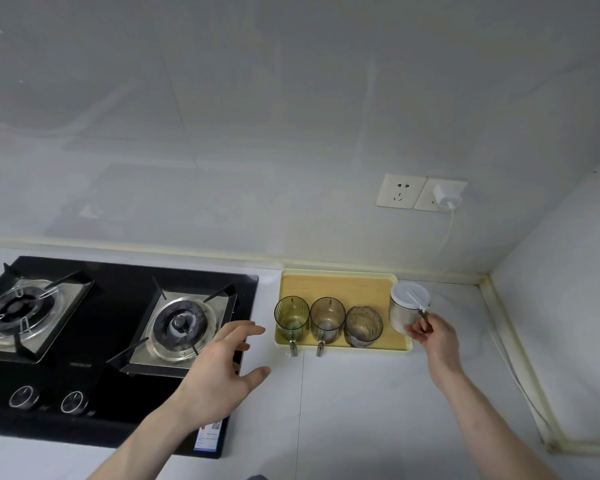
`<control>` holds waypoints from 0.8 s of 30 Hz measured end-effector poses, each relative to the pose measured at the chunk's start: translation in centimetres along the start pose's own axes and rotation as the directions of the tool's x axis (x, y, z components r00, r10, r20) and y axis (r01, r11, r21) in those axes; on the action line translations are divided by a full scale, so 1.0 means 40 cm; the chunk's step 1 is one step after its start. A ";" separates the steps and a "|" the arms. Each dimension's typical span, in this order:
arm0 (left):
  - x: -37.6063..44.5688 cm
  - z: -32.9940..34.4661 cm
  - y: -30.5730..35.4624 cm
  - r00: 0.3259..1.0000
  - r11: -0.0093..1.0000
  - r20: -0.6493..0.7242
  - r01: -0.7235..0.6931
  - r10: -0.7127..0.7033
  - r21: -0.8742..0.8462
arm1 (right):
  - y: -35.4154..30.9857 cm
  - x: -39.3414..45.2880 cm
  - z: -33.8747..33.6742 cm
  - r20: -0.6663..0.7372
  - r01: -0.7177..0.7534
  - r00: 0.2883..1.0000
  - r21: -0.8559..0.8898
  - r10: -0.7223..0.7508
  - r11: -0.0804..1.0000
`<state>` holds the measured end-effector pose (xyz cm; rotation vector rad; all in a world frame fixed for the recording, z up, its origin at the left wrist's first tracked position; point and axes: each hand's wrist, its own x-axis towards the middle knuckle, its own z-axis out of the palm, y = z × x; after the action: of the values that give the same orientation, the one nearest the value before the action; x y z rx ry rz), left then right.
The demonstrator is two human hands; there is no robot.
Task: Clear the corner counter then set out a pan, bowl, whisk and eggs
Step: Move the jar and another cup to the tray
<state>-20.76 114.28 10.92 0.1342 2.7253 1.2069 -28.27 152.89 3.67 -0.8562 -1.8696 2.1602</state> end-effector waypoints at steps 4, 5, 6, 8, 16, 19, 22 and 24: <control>-0.002 0.000 -0.007 1.000 1.000 0.010 0.005 -0.005 0.015 | 0.066 0.047 0.000 -0.058 -0.114 0.992 -0.037 0.112 0.993; -0.004 0.001 -0.010 1.000 1.000 0.014 0.006 -0.006 0.019 | 0.077 0.053 0.001 -0.064 -0.141 0.988 -0.047 0.137 0.989; -0.006 0.001 -0.014 1.000 1.000 0.018 0.009 -0.010 0.023 | 0.087 0.060 0.004 -0.068 -0.164 0.985 -0.058 0.160 0.985; -0.010 0.000 -0.020 1.000 0.999 0.021 0.016 -0.017 0.029 | 0.107 0.068 0.009 -0.073 -0.197 0.979 -0.071 0.192 0.978; -0.021 -0.002 -0.028 0.999 0.999 0.018 0.034 -0.034 0.041 | 0.140 0.067 0.020 -0.056 -0.269 0.961 0.061 0.272 0.961; -0.026 0.002 -0.033 0.999 0.998 0.014 0.041 -0.041 0.037 | 0.149 0.051 0.007 -0.056 -0.270 0.962 -0.035 0.268 0.962; -0.030 0.008 -0.037 0.999 0.999 0.013 0.039 -0.039 0.028 | 0.165 0.033 -0.016 -0.049 -0.238 0.971 -0.226 0.233 0.945; -0.034 0.013 -0.039 0.999 0.999 0.021 0.035 -0.035 0.025 | 0.172 0.026 -0.033 -0.036 -0.229 0.973 -0.300 0.229 0.926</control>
<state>-19.36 113.40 9.57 0.1010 2.7132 1.1567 -26.77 153.08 -3.26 -1.1875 -2.2398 2.0198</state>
